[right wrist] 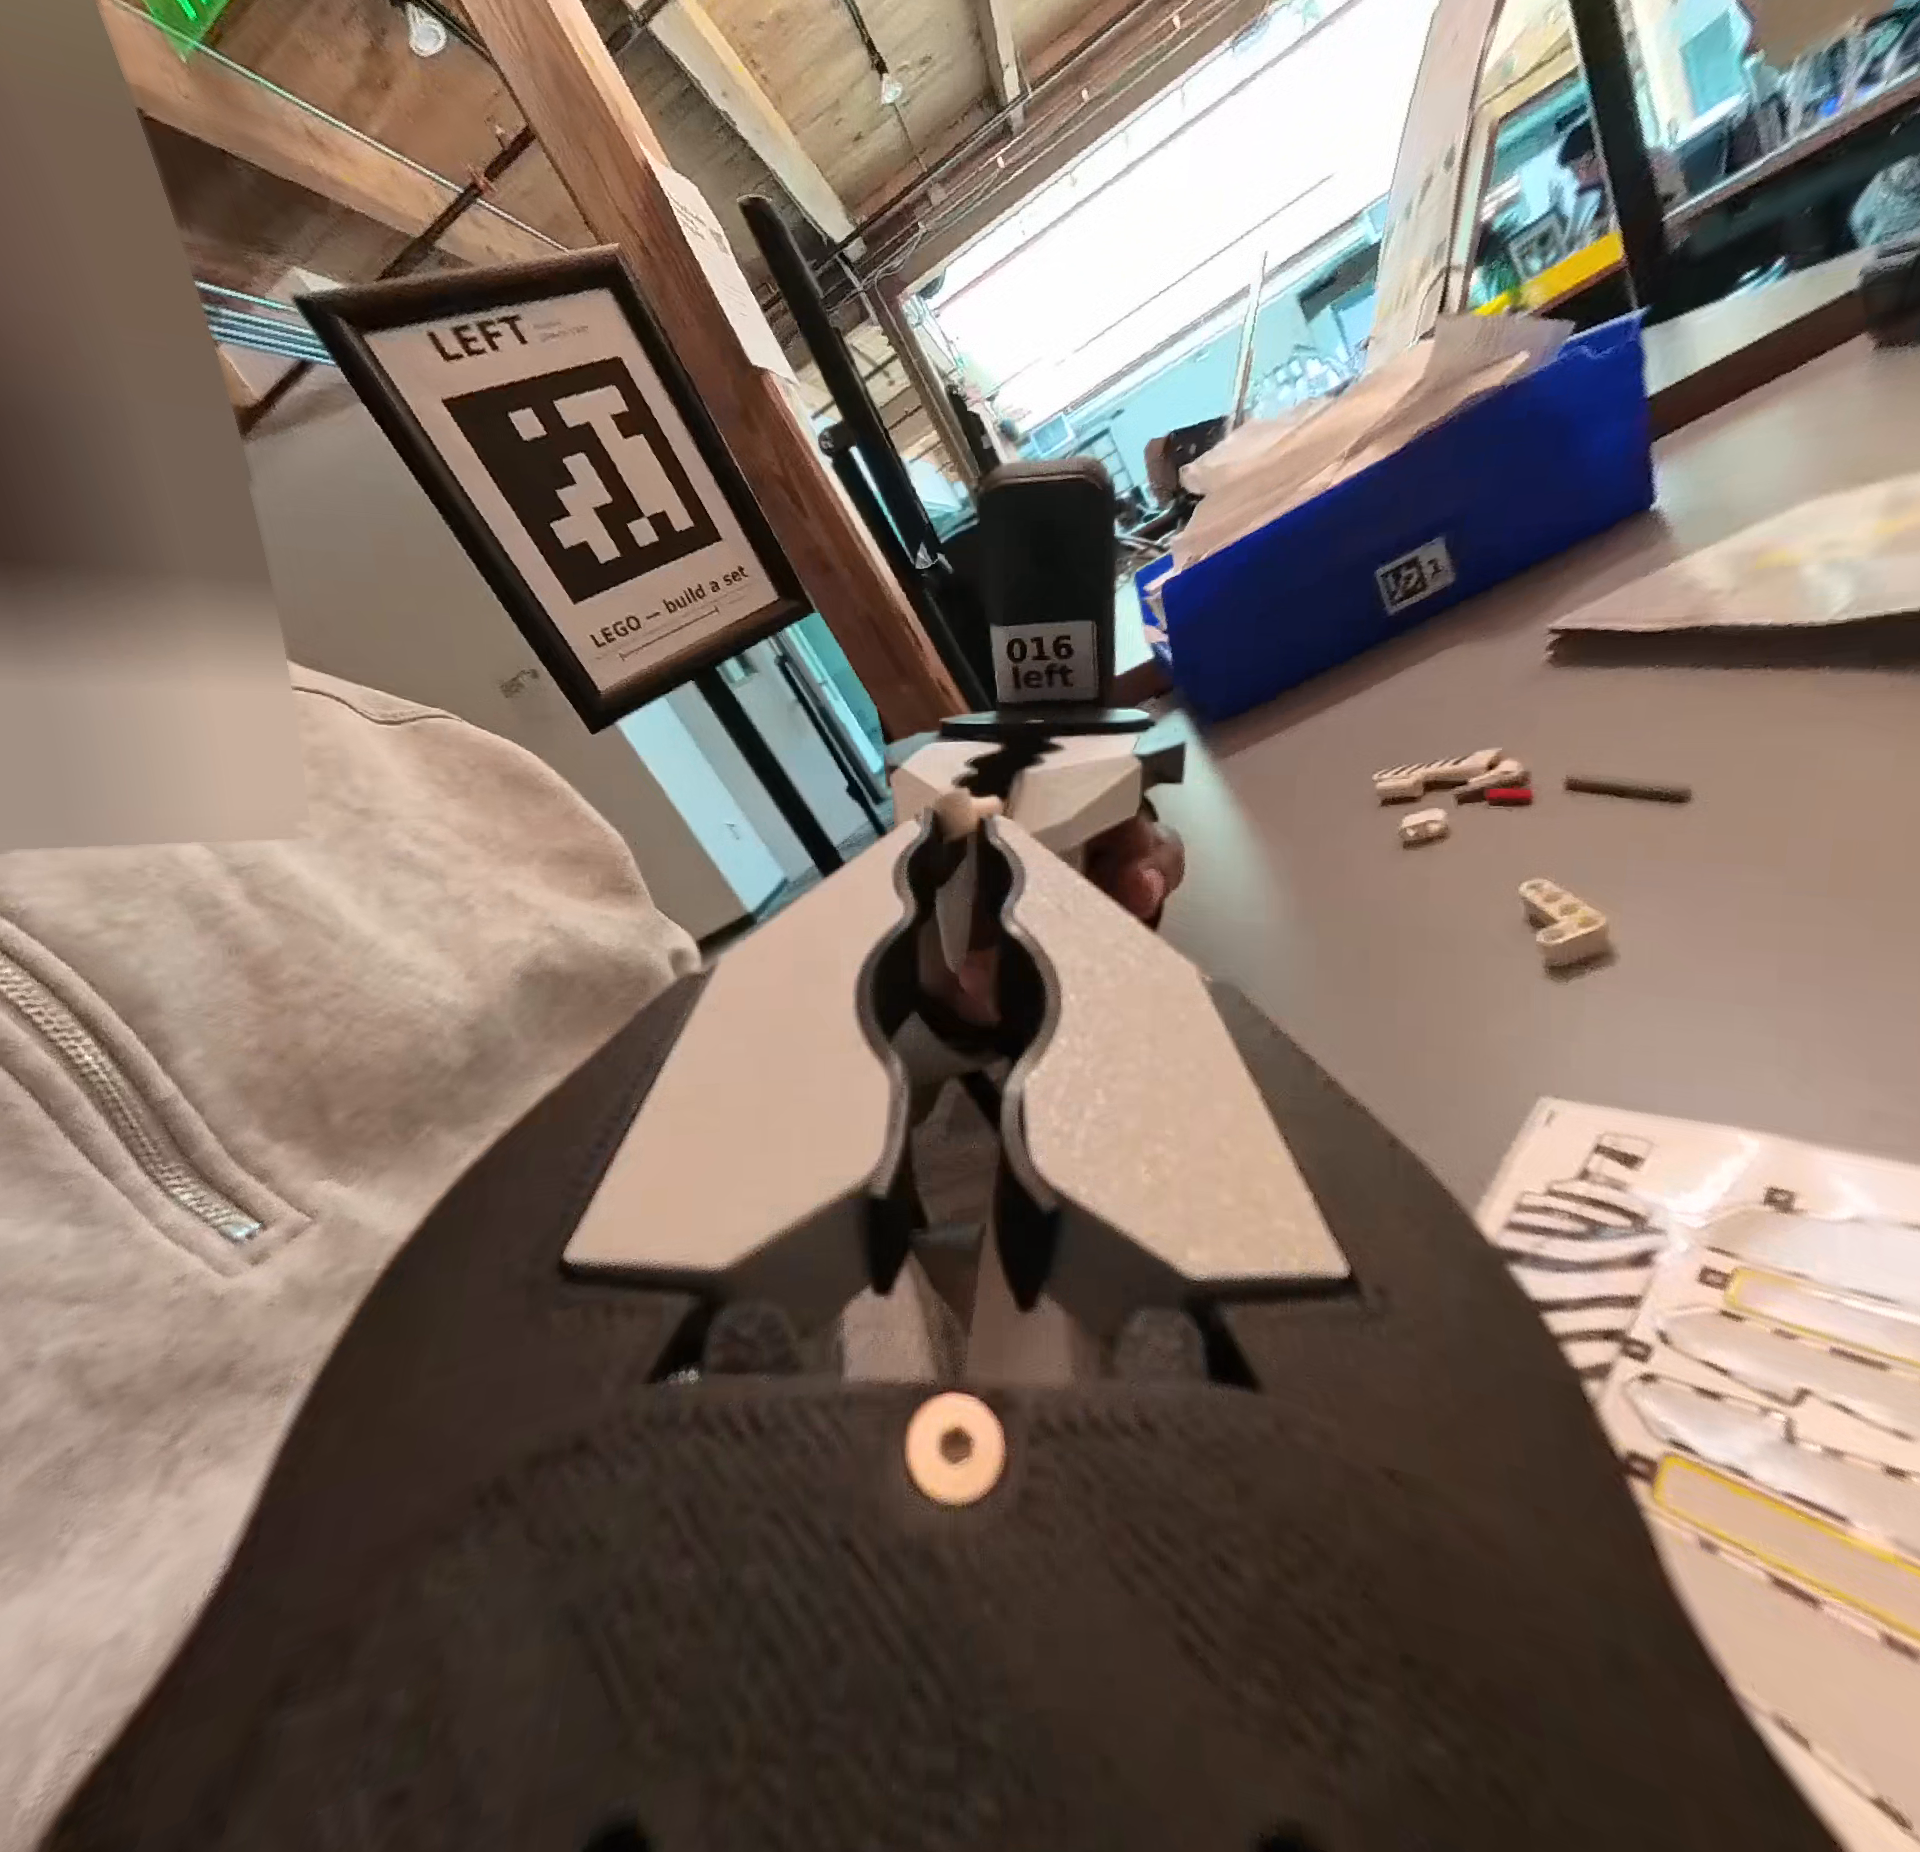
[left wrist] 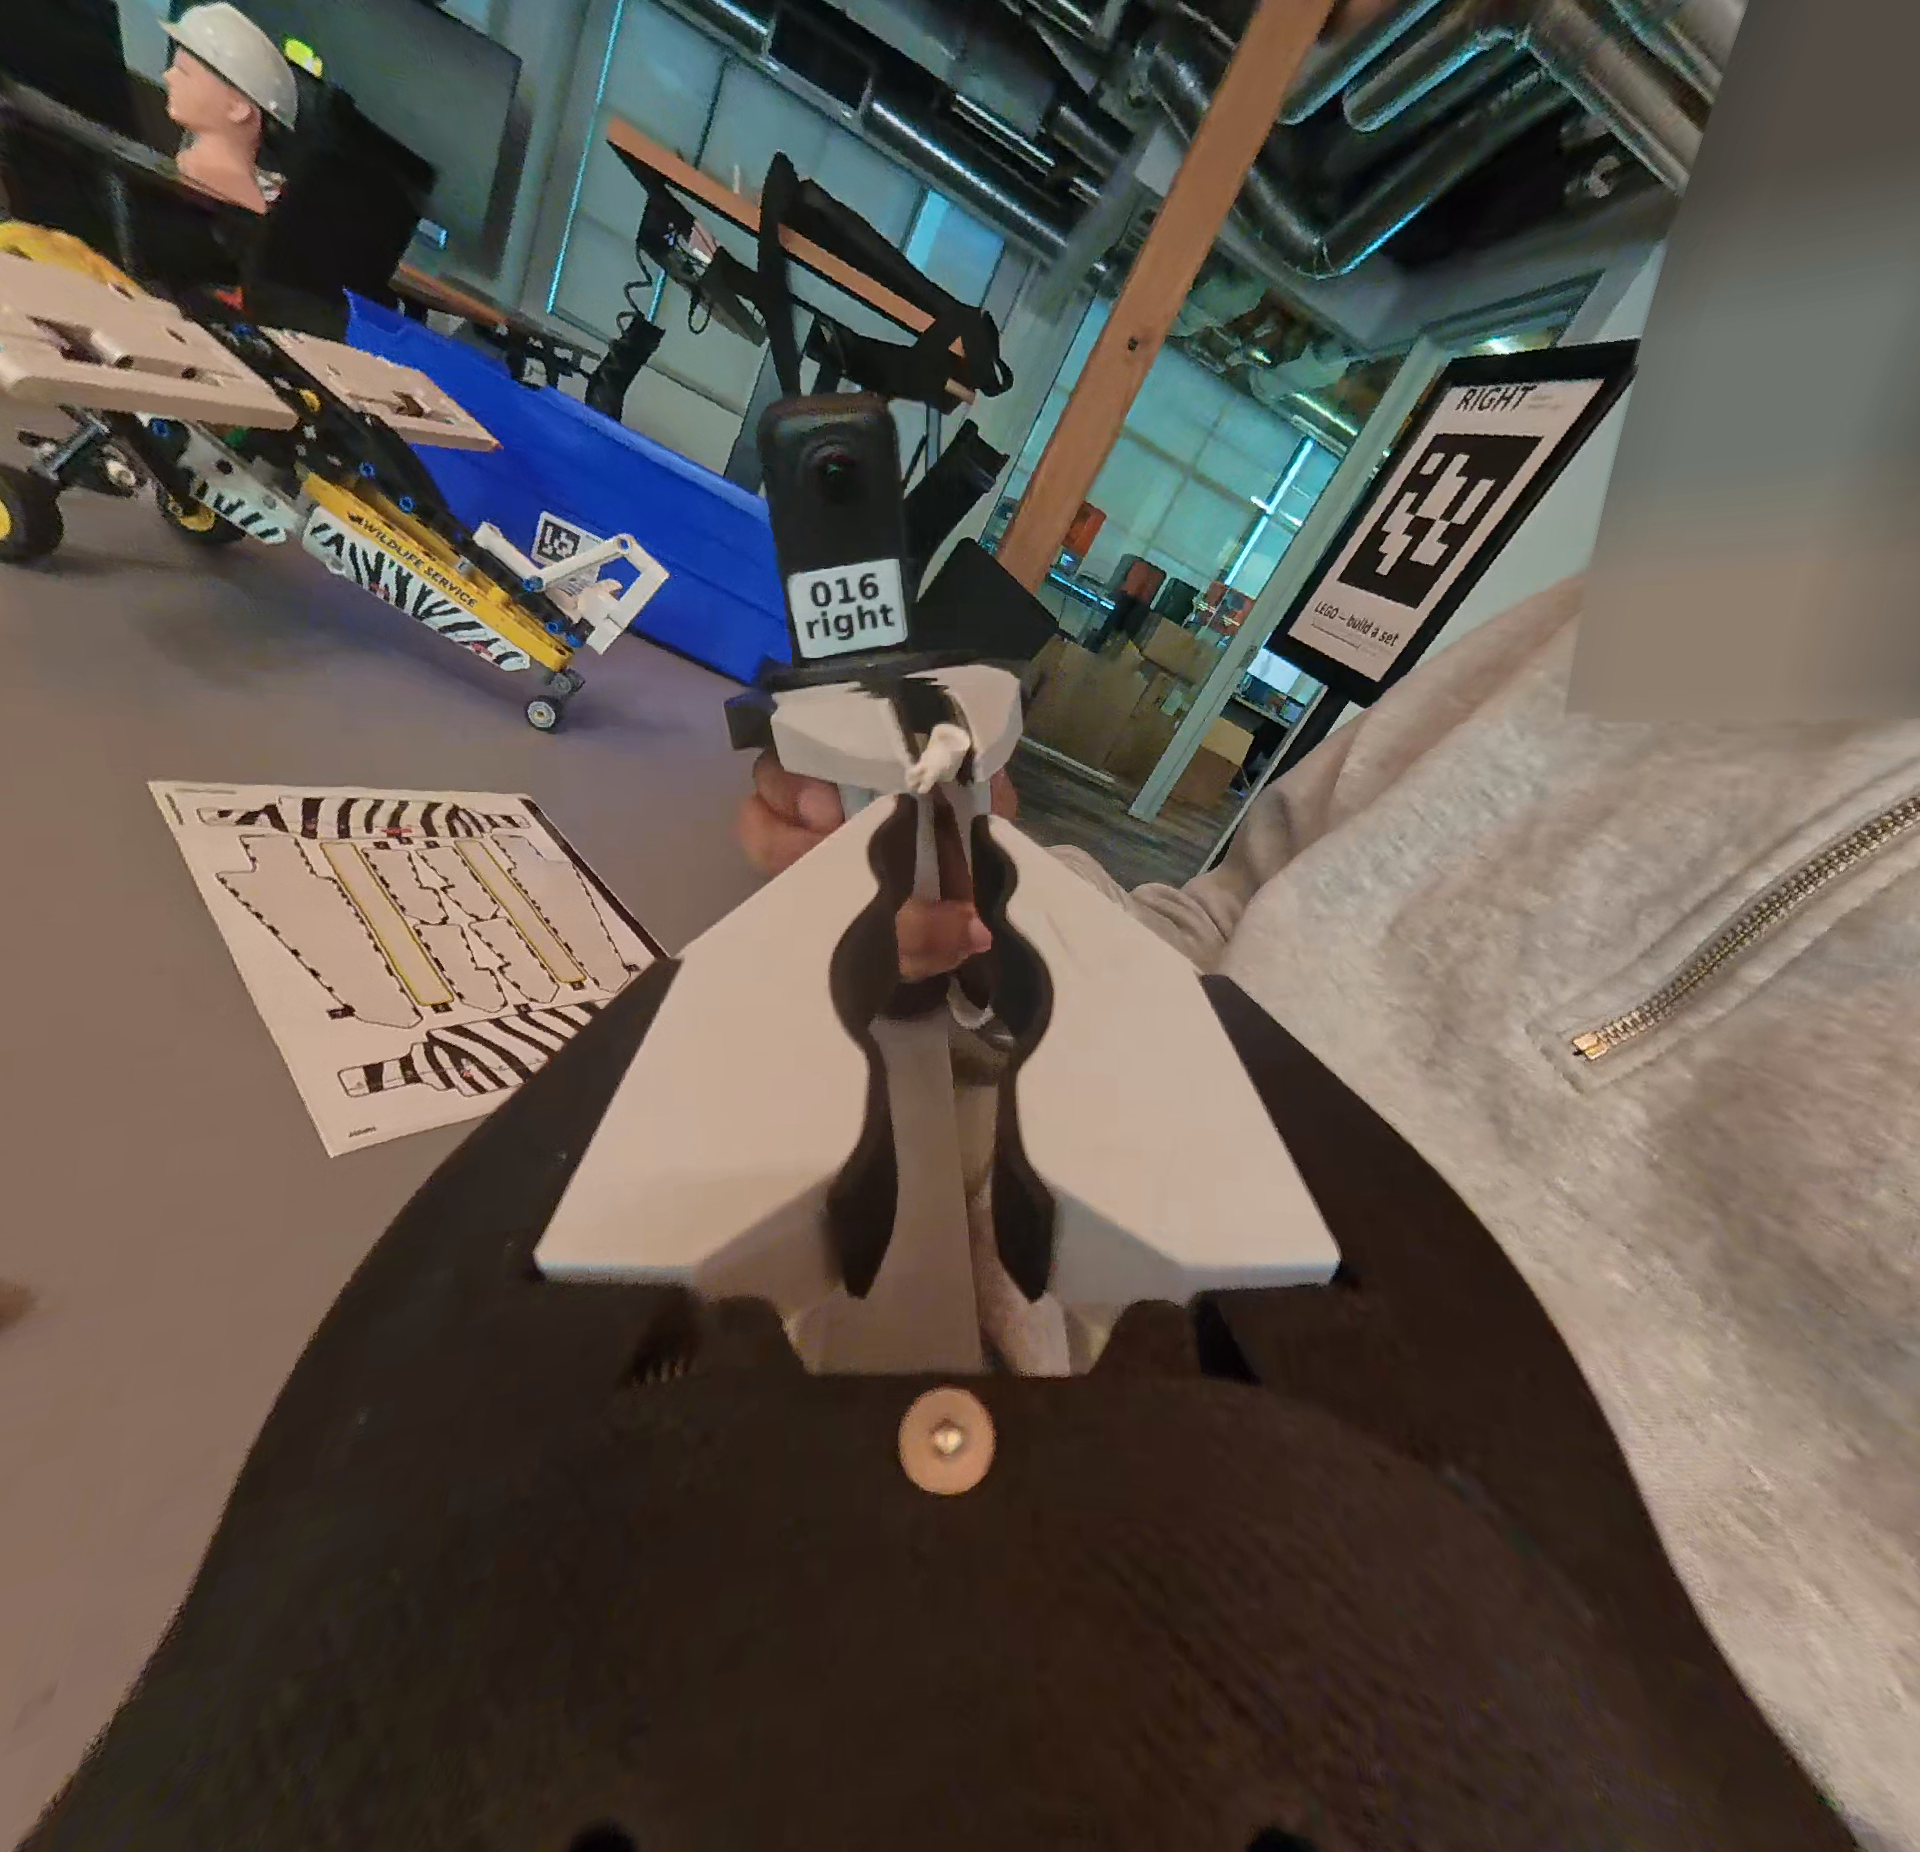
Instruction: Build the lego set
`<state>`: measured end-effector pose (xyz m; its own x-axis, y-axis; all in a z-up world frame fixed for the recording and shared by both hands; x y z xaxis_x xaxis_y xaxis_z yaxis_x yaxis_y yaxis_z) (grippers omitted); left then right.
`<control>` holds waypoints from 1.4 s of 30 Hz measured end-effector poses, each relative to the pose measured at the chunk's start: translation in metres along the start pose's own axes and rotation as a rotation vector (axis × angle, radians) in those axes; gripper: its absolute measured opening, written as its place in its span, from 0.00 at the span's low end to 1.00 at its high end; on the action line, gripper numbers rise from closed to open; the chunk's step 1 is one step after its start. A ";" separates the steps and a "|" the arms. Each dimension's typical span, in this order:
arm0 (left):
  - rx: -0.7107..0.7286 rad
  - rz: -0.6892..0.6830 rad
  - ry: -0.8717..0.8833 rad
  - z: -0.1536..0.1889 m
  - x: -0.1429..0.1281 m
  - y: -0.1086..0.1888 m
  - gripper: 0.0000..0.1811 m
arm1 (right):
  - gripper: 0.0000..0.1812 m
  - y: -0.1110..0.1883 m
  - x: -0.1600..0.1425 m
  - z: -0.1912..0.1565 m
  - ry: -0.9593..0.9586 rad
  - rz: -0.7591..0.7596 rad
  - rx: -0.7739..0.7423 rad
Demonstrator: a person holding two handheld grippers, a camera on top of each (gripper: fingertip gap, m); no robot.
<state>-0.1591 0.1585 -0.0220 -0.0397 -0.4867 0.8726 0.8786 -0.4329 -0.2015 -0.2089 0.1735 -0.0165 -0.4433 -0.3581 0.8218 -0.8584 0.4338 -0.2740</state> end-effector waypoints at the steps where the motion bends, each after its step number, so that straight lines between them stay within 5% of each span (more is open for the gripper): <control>1: 0.003 0.011 -0.013 0.000 0.001 0.001 0.04 | 0.03 0.000 0.000 0.001 -0.018 -0.001 0.004; 26: -0.042 0.037 0.009 0.004 0.003 0.002 0.02 | 0.03 -0.001 -0.009 -0.006 -0.147 -0.042 0.110; 30: 0.031 0.059 0.024 -0.005 0.006 0.004 0.19 | 0.03 -0.001 -0.010 -0.009 -0.130 -0.048 0.118; 42: -0.035 0.020 -0.013 0.006 0.001 0.001 0.03 | 0.03 0.000 -0.009 -0.005 -0.154 -0.033 0.101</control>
Point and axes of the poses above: each gripper's, where its closed fingertips meet, y back along the fingers, x out of its top, z = x × y across the jaws, the point moved 3 cm from there along y, back along the fingers, and after that the axes turned 4 degrees about z, right-handed, at the moved point
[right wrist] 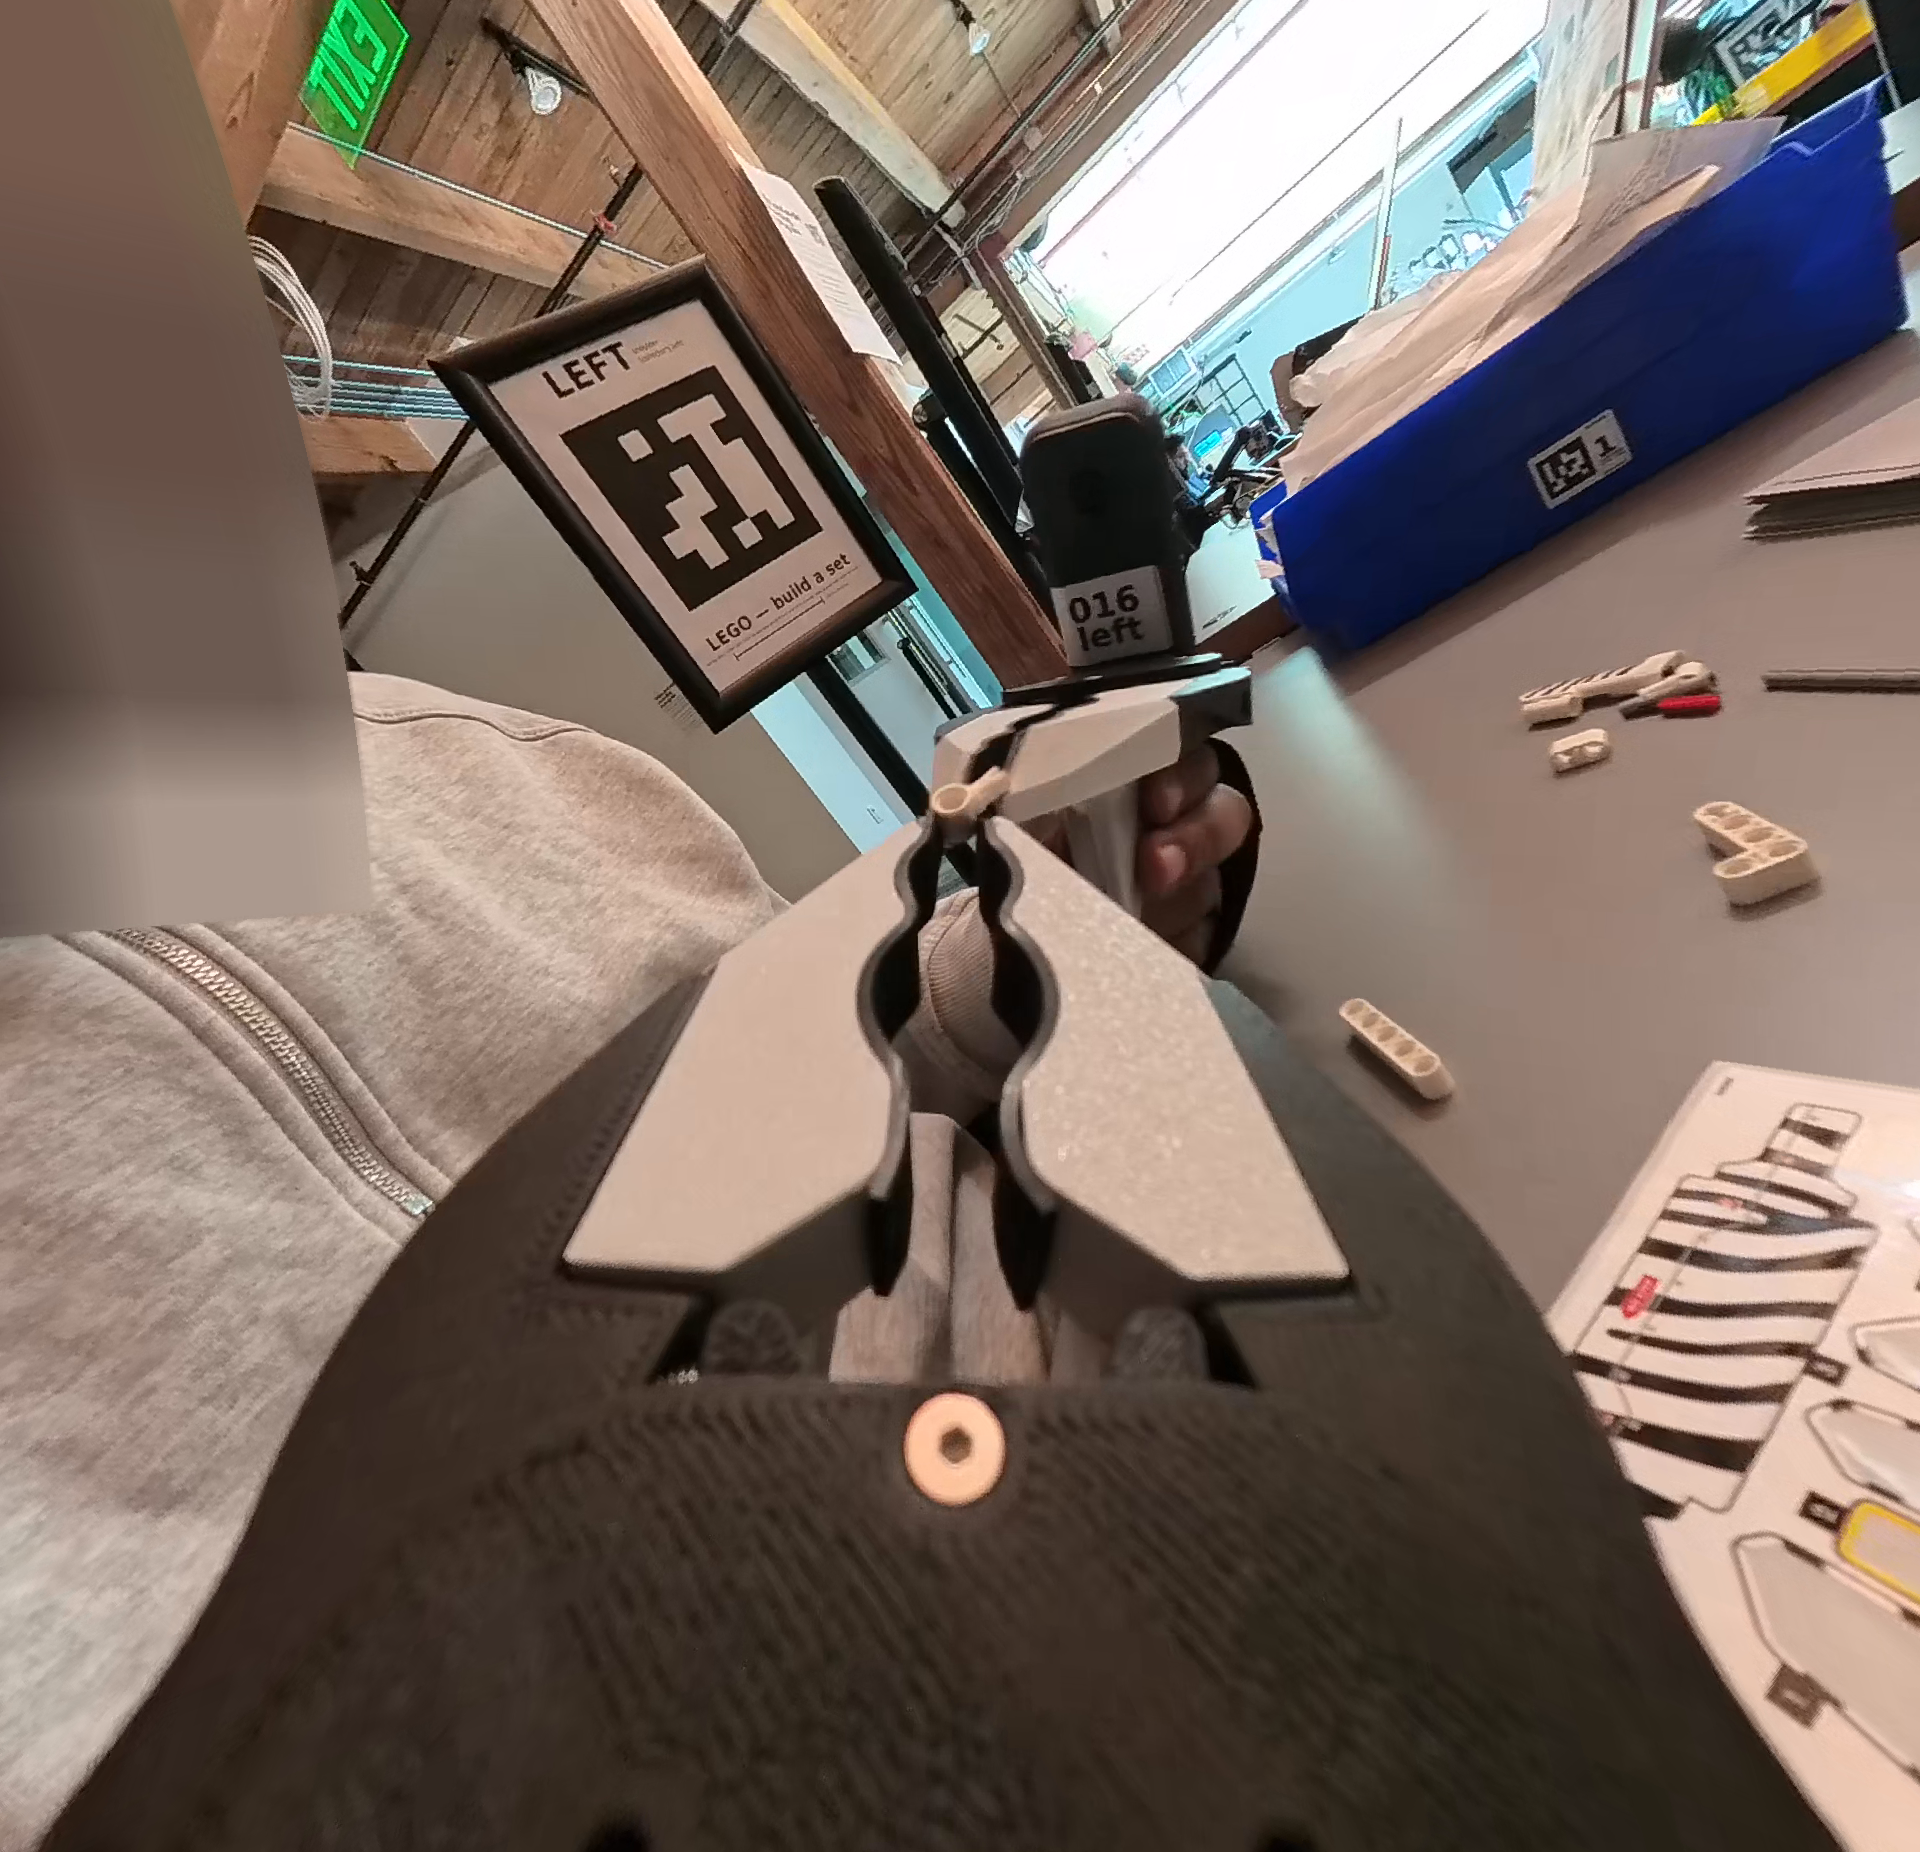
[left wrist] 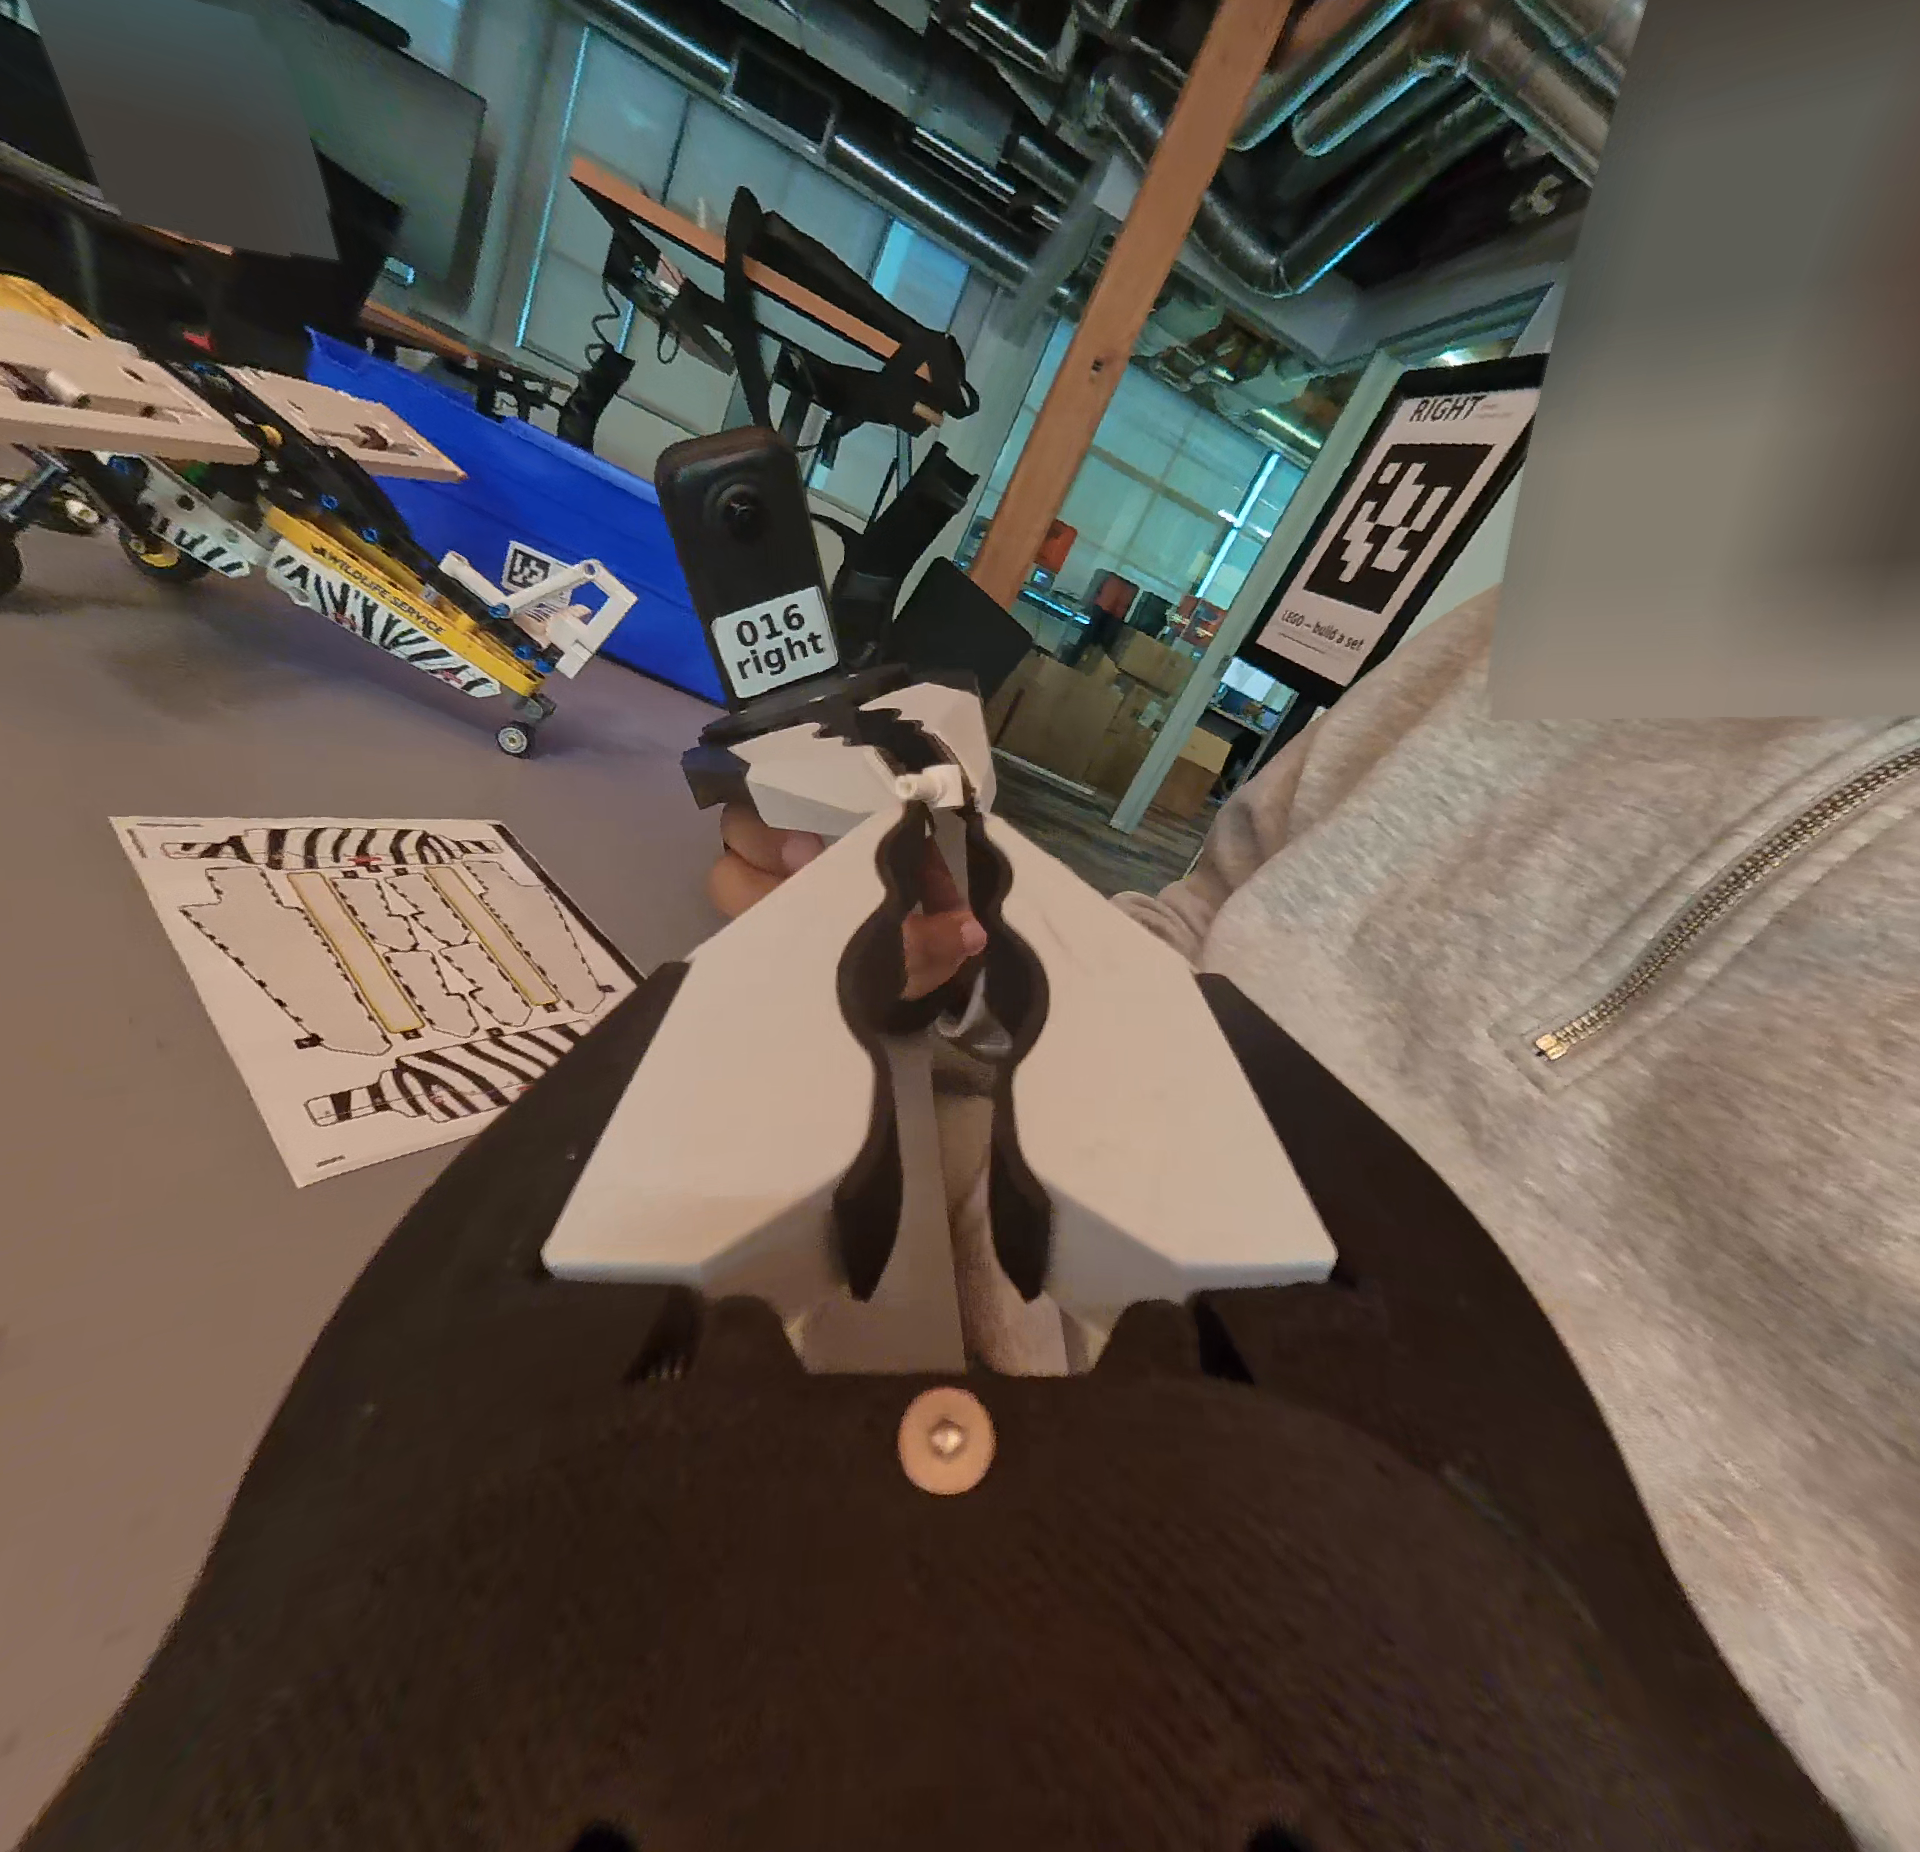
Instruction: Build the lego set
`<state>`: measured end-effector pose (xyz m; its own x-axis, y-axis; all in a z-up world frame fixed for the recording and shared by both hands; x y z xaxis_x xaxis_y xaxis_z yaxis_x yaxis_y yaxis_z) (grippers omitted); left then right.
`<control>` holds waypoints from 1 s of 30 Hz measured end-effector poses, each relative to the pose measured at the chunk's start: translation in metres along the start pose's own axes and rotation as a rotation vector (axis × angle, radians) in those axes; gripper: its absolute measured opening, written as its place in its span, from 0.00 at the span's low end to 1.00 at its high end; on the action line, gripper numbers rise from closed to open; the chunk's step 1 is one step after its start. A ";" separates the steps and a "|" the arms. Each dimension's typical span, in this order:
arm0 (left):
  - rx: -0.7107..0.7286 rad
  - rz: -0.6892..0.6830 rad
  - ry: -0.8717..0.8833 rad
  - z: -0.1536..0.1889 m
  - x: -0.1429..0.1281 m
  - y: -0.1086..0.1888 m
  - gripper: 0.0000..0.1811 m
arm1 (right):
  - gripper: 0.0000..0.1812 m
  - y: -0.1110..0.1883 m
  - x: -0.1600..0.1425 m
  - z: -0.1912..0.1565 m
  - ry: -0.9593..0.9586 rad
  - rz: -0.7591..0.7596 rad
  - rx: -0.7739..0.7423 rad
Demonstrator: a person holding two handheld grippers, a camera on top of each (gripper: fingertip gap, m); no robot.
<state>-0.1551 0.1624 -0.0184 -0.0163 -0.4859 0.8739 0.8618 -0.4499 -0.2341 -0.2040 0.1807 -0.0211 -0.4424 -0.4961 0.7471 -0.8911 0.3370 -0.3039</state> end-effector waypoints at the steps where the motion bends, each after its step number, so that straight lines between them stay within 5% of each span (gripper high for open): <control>1: -0.011 0.004 0.015 0.000 0.000 0.000 0.04 | 0.03 0.000 0.000 0.000 0.001 0.001 -0.001; 15: -0.025 0.037 0.038 0.000 0.004 0.002 0.02 | 0.03 -0.003 -0.003 -0.003 0.013 -0.025 0.019; 19: -0.031 0.032 0.085 -0.003 0.002 0.001 0.11 | 0.03 -0.004 -0.004 -0.005 0.026 -0.037 0.026; 30: -0.036 0.006 0.065 0.001 0.000 0.000 0.02 | 0.02 -0.002 -0.001 -0.004 0.030 -0.020 0.013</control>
Point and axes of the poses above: each gripper's, where its closed fingertips meet, y back along the fingers, x out of its top, z = x × y across the jaws, the point moved 3 cm from there along y, back along the fingers, and after that the axes turned 4 degrees about z, right-handed, at the moved point
